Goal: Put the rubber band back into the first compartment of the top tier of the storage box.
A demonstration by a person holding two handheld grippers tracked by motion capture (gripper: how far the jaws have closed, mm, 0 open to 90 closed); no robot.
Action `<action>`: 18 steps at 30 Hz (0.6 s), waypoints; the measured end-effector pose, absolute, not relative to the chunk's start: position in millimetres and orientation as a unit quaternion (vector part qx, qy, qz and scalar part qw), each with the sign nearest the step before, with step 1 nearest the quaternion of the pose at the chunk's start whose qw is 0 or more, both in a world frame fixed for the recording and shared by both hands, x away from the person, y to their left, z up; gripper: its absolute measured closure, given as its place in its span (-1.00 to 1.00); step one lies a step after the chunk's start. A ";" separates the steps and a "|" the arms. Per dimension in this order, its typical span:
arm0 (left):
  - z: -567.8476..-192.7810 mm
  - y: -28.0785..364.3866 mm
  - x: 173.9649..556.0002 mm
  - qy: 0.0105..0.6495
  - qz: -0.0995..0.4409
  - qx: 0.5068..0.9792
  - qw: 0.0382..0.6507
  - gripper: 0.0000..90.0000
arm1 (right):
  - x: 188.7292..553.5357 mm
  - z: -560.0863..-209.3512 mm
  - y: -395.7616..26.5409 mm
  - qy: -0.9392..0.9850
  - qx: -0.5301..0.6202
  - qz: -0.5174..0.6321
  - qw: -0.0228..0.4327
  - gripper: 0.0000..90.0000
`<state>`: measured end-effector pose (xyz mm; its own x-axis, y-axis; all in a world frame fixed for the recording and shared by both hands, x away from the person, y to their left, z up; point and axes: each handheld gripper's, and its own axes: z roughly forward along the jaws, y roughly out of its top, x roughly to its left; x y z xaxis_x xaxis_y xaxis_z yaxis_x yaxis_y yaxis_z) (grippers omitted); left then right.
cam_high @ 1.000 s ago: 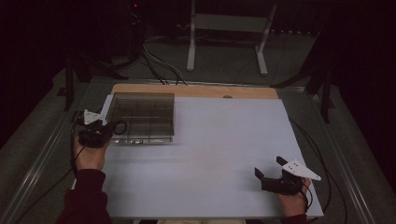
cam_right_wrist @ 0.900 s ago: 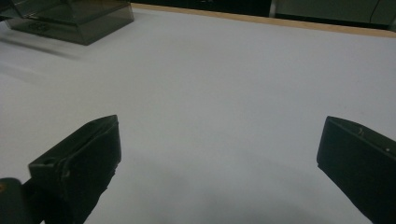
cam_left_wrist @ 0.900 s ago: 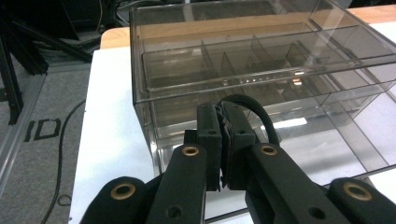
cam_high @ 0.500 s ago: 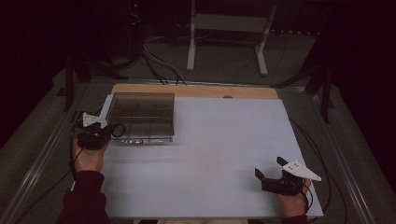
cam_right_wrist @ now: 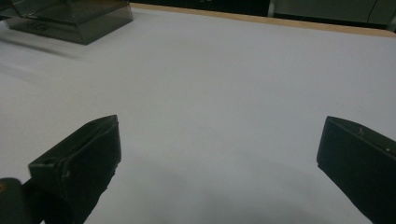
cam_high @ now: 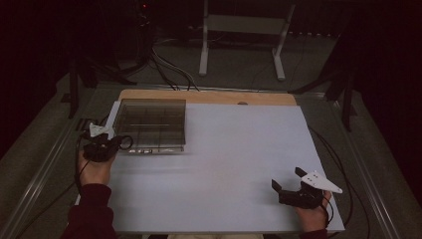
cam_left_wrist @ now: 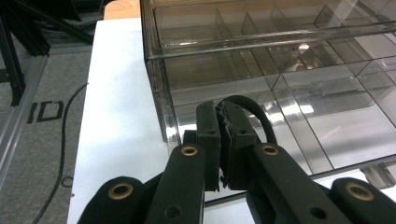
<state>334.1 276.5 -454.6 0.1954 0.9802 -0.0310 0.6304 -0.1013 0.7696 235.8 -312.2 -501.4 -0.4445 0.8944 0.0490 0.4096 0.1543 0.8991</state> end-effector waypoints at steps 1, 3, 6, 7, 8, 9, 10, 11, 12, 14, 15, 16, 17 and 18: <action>-454.9 276.4 334.0 0.579 0.258 0.696 0.337 0.96 | 235.8 -501.4 -312.2 0.713 0.457 0.462 0.262 -1.00; -455.4 276.3 334.1 0.579 0.258 0.697 0.337 0.94 | 235.7 -501.3 -312.1 0.713 0.457 0.463 0.262 -1.00; -454.4 276.0 333.8 0.578 0.255 0.693 0.348 0.79 | 235.7 -501.3 -312.1 0.713 0.457 0.462 0.262 -1.00; -453.1 275.0 333.3 0.579 0.258 0.690 0.351 0.61 | 235.8 -501.4 -312.0 0.713 0.457 0.462 0.262 -1.00; -451.8 273.9 333.0 0.578 0.259 0.687 0.356 0.49 | 235.9 -501.5 -311.9 0.714 0.457 0.462 0.262 -1.00; -450.4 272.7 332.7 0.577 0.261 0.686 0.359 0.39 | 235.9 -501.5 -311.9 0.714 0.457 0.462 0.262 -1.00; -449.1 271.9 332.5 0.575 0.262 0.686 0.361 0.31 | 236.0 -501.5 -311.9 0.714 0.457 0.462 0.262 -1.00; -448.0 271.3 332.6 0.574 0.263 0.685 0.363 0.22 | 236.0 -501.5 -311.9 0.714 0.457 0.462 0.262 -1.00; -447.0 270.4 332.4 0.575 0.265 0.684 0.364 0.14 | 236.0 -501.5 -311.8 0.714 0.456 0.462 0.262 -1.00; -445.4 269.2 332.3 0.573 0.267 0.683 0.366 -0.01 | 235.7 -501.3 -311.8 0.714 0.457 0.462 0.262 -1.00; -444.7 268.6 331.8 0.571 0.269 0.683 0.368 -0.05 | 235.8 -501.4 -311.9 0.714 0.457 0.462 0.262 -1.00; -443.9 267.9 331.2 0.570 0.273 0.681 0.369 -0.09 | 235.9 -501.5 -311.9 0.714 0.457 0.462 0.262 -1.00; -443.1 267.7 330.7 0.568 0.275 0.681 0.372 -0.16 | 235.9 -501.5 -311.9 0.713 0.457 0.462 0.261 -1.00; -442.1 267.6 330.3 0.567 0.275 0.680 0.374 -0.21 | 236.0 -501.5 -311.9 0.714 0.457 0.462 0.261 -1.00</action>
<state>330.3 267.6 -442.1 0.2057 0.9773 -0.0501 0.5655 -0.0769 0.8212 236.0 -311.9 -501.5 -0.4458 0.8938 0.0492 0.4107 0.1553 0.8985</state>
